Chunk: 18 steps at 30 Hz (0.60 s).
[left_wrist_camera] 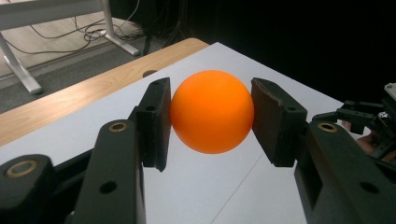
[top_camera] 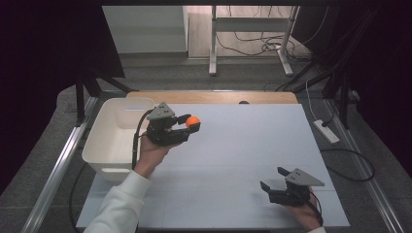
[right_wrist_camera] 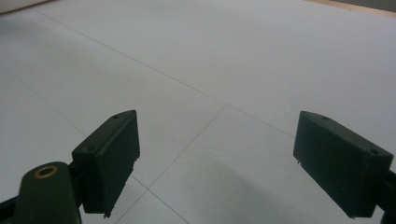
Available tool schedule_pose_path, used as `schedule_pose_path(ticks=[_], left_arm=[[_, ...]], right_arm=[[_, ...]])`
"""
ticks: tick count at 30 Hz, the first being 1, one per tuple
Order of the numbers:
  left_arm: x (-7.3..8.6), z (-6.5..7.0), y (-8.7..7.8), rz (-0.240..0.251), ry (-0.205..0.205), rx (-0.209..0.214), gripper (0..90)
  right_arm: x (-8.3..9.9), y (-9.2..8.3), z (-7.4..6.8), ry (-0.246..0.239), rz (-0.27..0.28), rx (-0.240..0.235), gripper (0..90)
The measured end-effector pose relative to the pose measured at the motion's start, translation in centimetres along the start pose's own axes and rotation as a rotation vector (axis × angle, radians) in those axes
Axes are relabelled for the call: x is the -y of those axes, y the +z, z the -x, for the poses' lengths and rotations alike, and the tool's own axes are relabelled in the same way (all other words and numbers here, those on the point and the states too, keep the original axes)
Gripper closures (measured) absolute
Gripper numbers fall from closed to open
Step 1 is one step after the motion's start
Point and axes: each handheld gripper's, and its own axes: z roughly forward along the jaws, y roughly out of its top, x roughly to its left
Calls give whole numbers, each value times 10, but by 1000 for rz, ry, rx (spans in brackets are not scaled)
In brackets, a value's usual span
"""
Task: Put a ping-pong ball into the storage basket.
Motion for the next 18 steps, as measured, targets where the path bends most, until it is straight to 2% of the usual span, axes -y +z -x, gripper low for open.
schedule_pose_path(ticks=[18], left_arm=[[-4, -7, -18, 10, 3, -40, 508]], right_arm=[[-1, 0, 0, 1, 5, -5, 147]])
